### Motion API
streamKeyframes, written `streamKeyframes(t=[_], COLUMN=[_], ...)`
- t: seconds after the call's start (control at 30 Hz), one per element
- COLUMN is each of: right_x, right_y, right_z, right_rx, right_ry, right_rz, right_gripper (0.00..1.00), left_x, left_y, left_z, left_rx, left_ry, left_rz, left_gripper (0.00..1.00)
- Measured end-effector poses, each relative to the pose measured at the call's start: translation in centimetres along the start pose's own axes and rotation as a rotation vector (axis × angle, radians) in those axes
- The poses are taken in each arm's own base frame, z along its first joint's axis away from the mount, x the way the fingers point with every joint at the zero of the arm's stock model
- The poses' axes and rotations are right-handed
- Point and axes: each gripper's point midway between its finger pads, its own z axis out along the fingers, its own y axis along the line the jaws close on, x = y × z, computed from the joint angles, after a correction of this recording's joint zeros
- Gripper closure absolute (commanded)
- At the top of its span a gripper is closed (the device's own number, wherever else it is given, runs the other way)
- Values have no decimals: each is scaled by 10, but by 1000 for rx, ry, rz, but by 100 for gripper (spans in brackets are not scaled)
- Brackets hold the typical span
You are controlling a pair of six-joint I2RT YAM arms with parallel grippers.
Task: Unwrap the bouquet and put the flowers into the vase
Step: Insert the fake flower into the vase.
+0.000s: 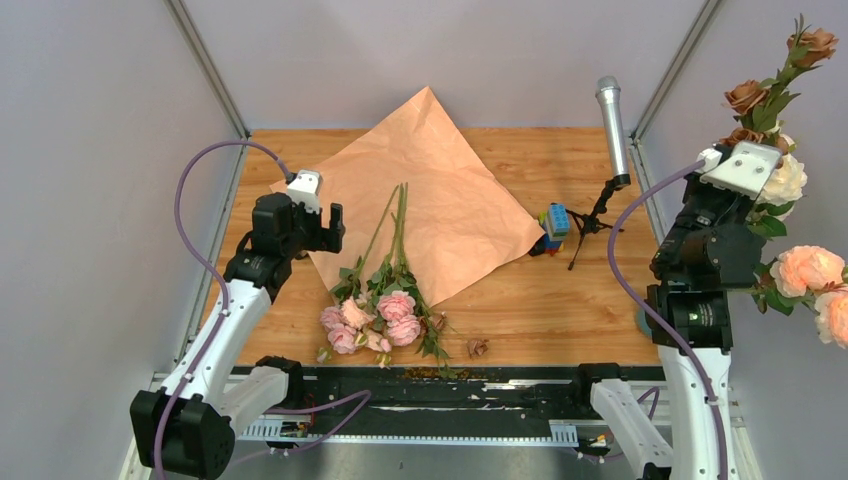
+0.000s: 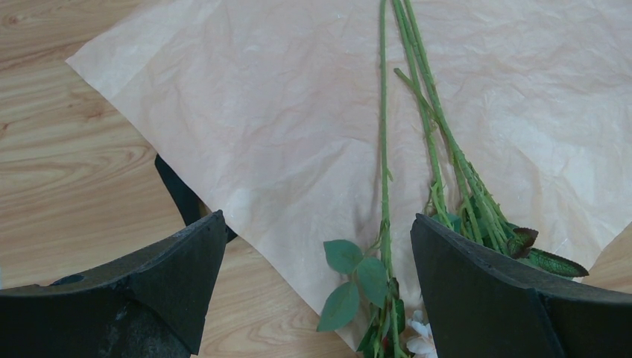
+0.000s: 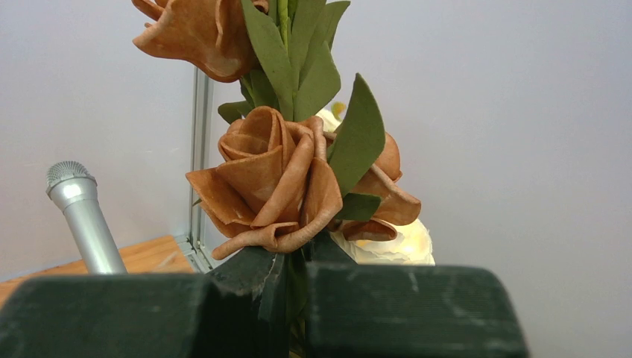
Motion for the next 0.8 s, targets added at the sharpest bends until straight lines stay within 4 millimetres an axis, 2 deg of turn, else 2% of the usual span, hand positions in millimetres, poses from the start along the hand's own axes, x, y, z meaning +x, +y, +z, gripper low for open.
streamKeyframes(t=[0.13, 0.57, 0.8], right_x=[-9, -14, -30], right_y=[-3, -15, -22], right_z=[2, -7, -6], right_rx=[5, 10, 22], right_ry=[-8, -4, -27], right_rz=[-3, -5, 5], right_gripper=[100, 100, 100], left_x=[0, 1, 2], left_y=[0, -1, -1], left_z=[0, 1, 2], left_rx=[0, 5, 6], left_ry=[0, 4, 9], left_rz=[0, 0, -1], left_gripper=[0, 0, 0])
